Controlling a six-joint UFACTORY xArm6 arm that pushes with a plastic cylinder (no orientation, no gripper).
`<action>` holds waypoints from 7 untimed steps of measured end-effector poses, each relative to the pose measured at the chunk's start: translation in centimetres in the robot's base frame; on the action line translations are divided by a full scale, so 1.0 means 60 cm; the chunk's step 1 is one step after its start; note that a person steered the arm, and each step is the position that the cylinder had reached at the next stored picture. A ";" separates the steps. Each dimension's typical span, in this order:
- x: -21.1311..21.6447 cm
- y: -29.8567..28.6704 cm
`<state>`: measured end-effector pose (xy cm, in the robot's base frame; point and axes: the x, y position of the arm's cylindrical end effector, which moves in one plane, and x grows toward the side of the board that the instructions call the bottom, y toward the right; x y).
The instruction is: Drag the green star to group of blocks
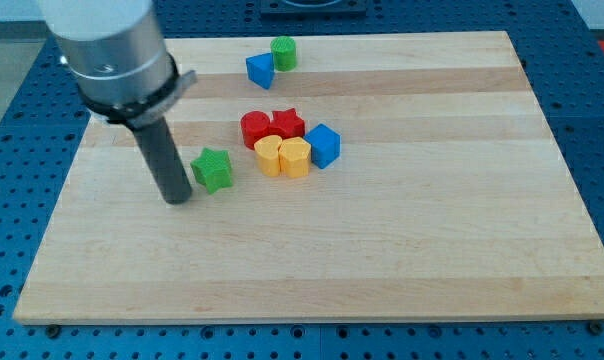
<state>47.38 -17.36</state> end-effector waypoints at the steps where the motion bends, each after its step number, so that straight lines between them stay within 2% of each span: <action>1: -0.072 -0.028; 3: -0.086 0.060; 4: -0.041 0.114; 5: -0.008 0.118; 6: -0.040 0.100; 7: -0.095 0.010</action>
<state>41.67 -16.73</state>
